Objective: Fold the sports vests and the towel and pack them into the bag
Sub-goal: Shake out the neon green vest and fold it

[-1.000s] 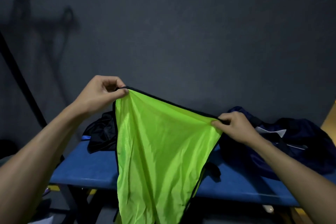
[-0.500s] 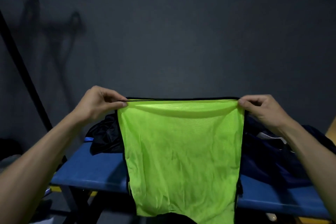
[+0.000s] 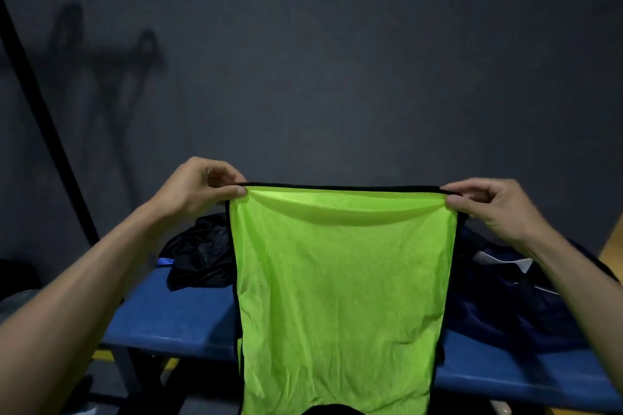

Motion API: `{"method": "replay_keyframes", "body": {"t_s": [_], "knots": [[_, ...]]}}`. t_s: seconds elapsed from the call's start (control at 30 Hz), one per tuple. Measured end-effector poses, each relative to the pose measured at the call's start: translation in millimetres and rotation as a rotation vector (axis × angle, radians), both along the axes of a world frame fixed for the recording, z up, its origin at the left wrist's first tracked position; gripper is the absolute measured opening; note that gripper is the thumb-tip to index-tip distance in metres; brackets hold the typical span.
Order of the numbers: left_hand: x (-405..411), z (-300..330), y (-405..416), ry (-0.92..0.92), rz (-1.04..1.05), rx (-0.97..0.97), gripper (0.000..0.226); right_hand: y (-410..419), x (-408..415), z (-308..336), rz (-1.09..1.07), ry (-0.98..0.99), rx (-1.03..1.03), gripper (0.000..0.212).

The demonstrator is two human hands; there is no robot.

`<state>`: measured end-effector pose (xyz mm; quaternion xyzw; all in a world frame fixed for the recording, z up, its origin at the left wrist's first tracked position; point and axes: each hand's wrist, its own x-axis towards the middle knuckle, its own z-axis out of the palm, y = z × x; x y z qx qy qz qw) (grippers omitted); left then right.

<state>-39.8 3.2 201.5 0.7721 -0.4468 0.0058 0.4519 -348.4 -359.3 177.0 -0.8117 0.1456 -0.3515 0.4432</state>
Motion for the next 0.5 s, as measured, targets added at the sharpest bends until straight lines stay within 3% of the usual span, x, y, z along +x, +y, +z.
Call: {"method": "replay_keyframes", "body": {"t_s": [0.07,0.2,0.33,0.43,0.5], "knots": [[2,5,4,0.116,-0.084,0.024,0.009,-2,-6,3,0.03,0.065,0.012,0.031],[5,10,14,0.43,-0.24,0.023,0.014,-2,-13,9,0.026,0.164,0.035,0.011],[5,11,24,0.554,-0.443,0.001,0.052,8,-17,13,0.2,0.152,0.268,0.013],[-3,17,30,0.594,-0.534,-0.081,0.04,13,-15,16,0.29,0.045,0.436,0.016],[-1,21,24,0.597,-0.451,-0.142,0.017,12,-8,17,0.267,-0.045,0.507,0.02]]}}
